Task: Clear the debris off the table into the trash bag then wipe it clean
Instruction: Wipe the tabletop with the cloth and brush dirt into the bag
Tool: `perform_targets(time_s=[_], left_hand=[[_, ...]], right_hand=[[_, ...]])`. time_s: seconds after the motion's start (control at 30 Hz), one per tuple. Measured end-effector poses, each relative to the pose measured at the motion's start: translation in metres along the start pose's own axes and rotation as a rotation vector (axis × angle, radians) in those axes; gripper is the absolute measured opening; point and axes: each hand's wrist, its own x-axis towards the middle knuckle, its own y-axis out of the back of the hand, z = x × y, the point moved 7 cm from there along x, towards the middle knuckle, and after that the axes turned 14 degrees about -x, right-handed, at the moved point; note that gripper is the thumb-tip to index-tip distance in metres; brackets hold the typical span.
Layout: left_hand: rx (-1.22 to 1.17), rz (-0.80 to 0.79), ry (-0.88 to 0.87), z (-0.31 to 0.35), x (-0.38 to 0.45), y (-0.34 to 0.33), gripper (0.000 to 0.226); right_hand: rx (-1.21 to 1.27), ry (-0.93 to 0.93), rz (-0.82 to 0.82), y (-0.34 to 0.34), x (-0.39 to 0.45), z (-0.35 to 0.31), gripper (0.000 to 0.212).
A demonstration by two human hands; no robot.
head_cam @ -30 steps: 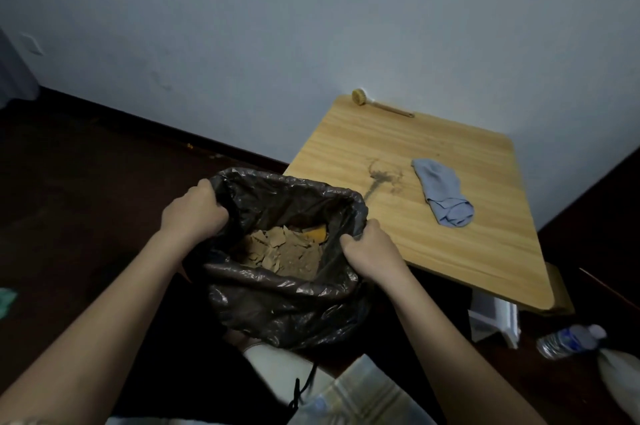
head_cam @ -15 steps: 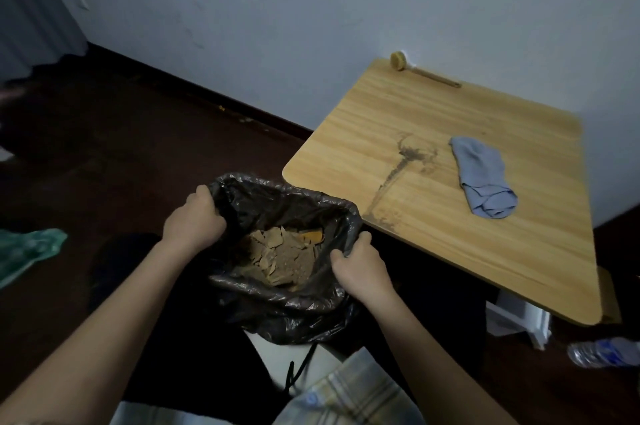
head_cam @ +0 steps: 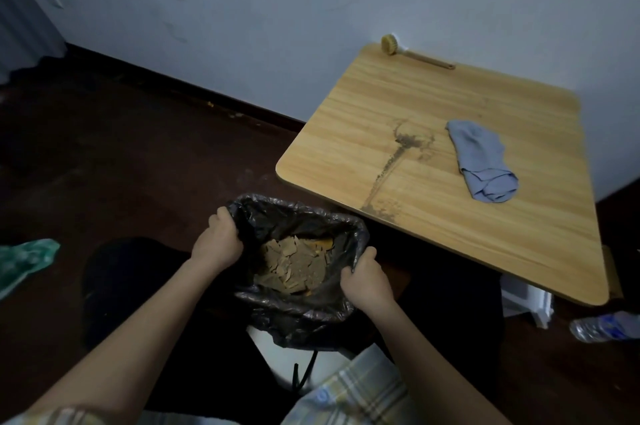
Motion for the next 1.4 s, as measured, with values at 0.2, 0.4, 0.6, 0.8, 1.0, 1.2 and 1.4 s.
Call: perform_targets(time_s=[0.2, 0.4, 0.6, 0.8, 1.0, 1.2, 1.4], left_hand=[[-0.042, -0.156, 0.050, -0.009, 0.015, -0.036, 0.025], [-0.135, -0.209, 0.004, 0.003, 0.033, -0.060, 0.023], [-0.168, -0.287, -0.019, 0.019, 0.045, -0.090, 0.022], [-0.142, -0.303, -0.008, 0.035, 0.055, -0.110, 0.026], [-0.059, -0.374, -0.006, 0.053, 0.060, -0.135, 0.033], [-0.026, -0.393, 0.057, 0.054, 0.063, -0.150, 0.041], [-0.081, -0.368, 0.075, 0.050, 0.062, -0.159, 0.037]], right_hand=[[-0.055, -0.086, -0.026, -0.007, 0.009, 0.020, 0.039], [-0.046, -0.211, -0.018, -0.008, 0.023, 0.047, 0.041], [-0.013, -0.256, 0.007, 0.000, 0.025, 0.069, 0.052], [-0.057, -0.280, -0.014, 0.011, 0.018, 0.076, 0.070], [-0.228, -0.316, 0.128, 0.027, 0.000, 0.084, 0.046], [-0.188, -0.187, 0.490, 0.064, -0.018, 0.070, 0.033], [-0.111, -0.077, 0.772, 0.125, -0.012, 0.061, 0.025]])
